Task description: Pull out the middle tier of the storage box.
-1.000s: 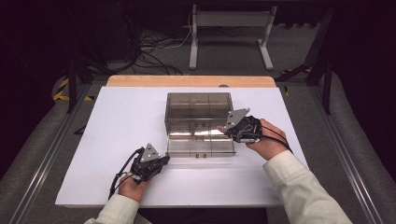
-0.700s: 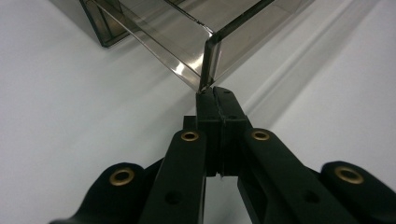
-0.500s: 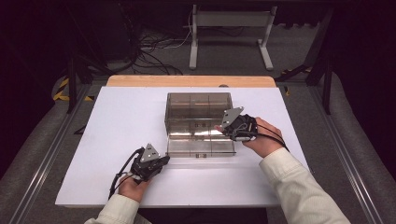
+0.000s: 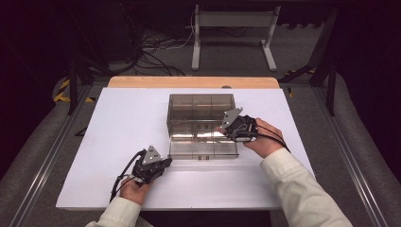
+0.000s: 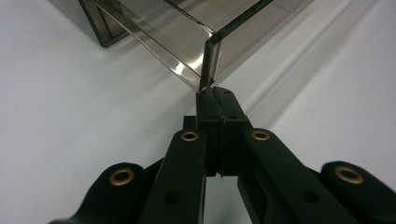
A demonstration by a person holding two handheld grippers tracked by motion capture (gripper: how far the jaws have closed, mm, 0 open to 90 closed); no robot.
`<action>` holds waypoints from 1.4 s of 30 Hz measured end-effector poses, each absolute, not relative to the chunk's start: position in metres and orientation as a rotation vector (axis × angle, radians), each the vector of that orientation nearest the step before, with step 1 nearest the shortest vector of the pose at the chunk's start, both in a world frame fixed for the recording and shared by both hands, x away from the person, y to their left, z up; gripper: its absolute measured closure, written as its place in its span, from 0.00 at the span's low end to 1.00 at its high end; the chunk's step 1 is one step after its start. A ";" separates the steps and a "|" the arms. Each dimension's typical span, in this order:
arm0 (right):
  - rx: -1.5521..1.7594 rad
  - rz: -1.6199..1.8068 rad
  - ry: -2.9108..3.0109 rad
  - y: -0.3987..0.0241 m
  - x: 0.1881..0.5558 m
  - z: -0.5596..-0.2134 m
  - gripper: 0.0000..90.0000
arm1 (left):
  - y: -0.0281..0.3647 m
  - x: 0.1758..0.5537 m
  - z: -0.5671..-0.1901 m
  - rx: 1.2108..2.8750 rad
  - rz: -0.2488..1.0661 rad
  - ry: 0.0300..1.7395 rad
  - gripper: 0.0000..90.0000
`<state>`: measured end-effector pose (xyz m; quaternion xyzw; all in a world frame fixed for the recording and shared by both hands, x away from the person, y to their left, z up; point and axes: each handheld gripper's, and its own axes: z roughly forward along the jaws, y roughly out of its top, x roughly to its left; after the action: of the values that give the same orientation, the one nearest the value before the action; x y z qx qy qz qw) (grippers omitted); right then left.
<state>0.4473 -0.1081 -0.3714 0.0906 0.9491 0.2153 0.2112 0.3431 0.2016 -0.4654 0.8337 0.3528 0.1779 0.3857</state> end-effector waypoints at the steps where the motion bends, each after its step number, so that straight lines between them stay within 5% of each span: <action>1: 0.252 0.594 2.638 -0.108 0.448 -0.372 0.87 | 0.202 0.343 -0.466 2.124 0.446 0.899 1.00; 33: 0.254 0.550 2.669 -0.103 0.455 -0.384 0.87 | 0.202 0.343 -0.465 2.130 0.449 0.896 1.00; 42: 0.224 0.539 2.656 -0.103 0.451 -0.382 0.79 | 0.201 0.343 -0.466 2.127 0.449 0.897 1.00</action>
<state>0.4508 -0.1031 -0.3819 0.0805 0.9550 0.1939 0.2095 0.3432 0.2014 -0.4655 0.8349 0.3520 0.1760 0.3847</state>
